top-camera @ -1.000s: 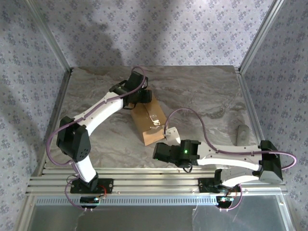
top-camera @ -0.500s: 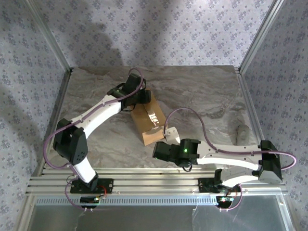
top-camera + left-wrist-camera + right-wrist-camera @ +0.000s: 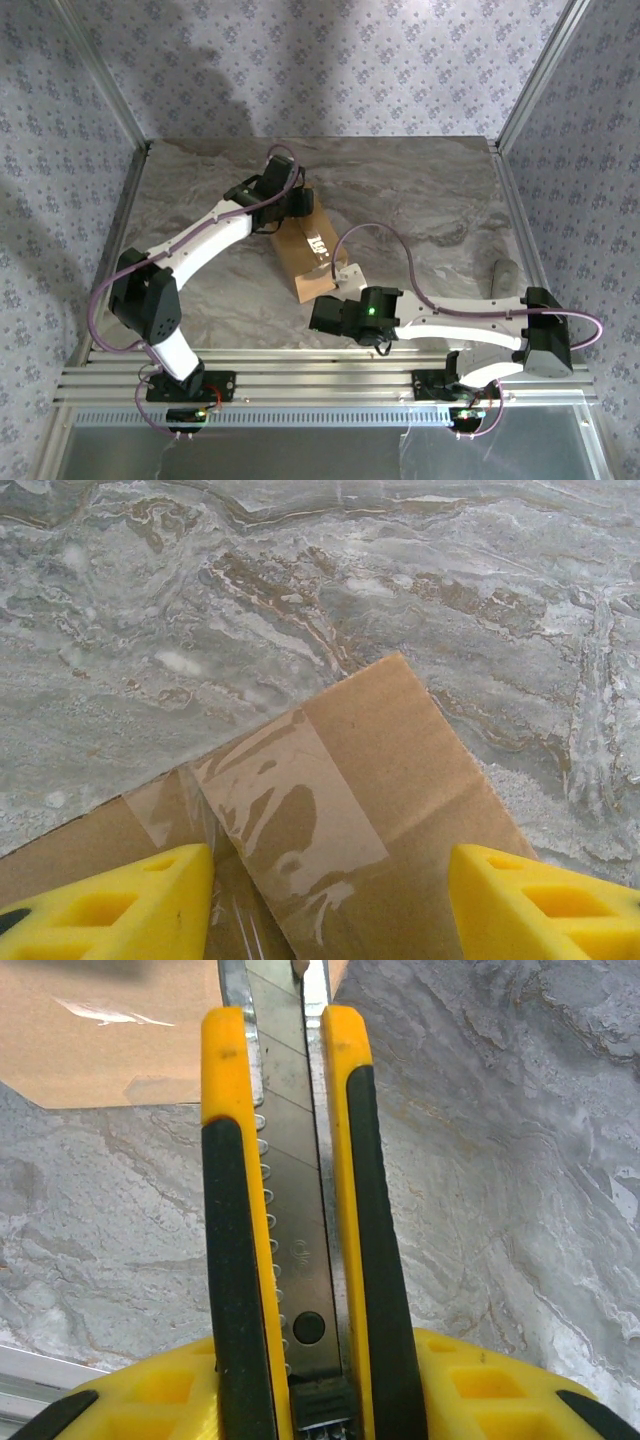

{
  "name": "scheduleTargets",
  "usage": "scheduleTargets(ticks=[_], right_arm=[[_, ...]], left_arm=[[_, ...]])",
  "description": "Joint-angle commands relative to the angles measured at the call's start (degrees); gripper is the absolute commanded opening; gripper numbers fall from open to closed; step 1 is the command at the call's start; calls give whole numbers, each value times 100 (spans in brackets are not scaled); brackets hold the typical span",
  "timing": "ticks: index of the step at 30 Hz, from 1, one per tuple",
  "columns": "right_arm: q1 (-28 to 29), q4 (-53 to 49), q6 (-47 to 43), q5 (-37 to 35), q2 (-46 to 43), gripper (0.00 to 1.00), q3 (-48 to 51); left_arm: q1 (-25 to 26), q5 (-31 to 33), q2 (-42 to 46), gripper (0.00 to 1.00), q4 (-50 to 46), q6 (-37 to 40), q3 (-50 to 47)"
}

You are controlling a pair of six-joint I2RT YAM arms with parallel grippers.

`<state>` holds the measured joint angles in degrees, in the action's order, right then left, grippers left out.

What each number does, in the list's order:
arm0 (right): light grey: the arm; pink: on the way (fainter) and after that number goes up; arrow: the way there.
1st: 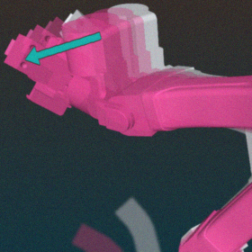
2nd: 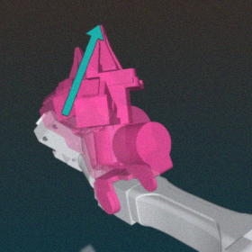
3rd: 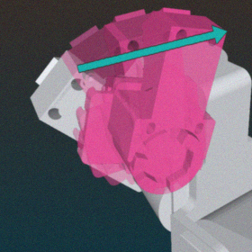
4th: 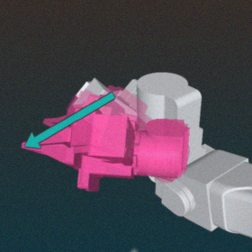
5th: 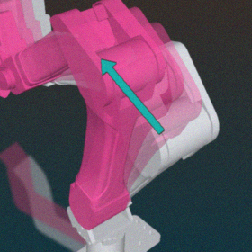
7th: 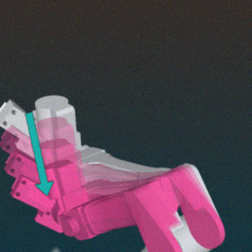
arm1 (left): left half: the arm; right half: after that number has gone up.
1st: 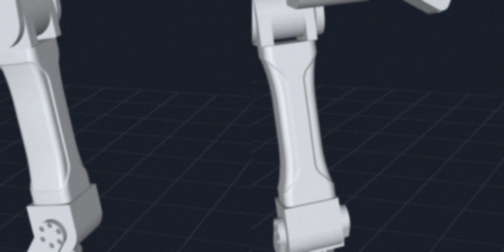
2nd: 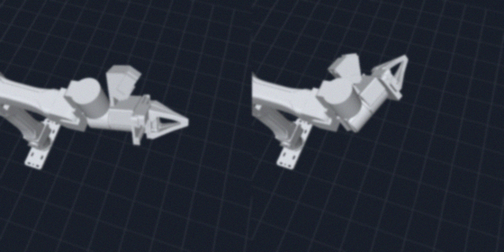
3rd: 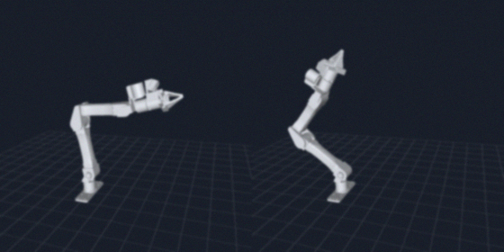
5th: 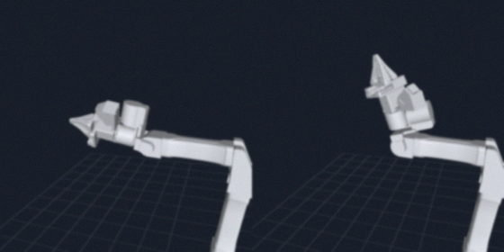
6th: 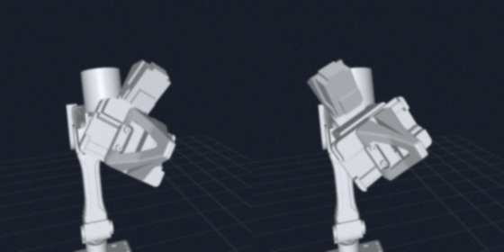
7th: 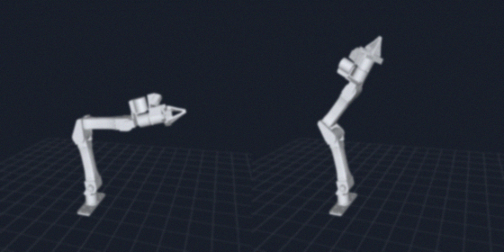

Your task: Unpack the express box

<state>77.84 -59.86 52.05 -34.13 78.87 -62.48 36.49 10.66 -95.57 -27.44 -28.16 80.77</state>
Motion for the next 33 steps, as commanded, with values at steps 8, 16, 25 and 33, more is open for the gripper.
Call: scheduleTargets(ticks=[8,16,25,33], right_arm=[[8,282,143,-275,-235,0,122],[12,281,156,-226,-205,0,127],[9,235,204,-212,-207,0,71],[43,322,266,-156,-210,0,81]], left_arm=[[156,-510,591,75,-1365,-163,417],[-23,-727,916,80,-1403,-265,431],[-124,-341,2433,70,-1897,-374,-607],[28,-1078,3738,54,-1935,-1170,-2610]])
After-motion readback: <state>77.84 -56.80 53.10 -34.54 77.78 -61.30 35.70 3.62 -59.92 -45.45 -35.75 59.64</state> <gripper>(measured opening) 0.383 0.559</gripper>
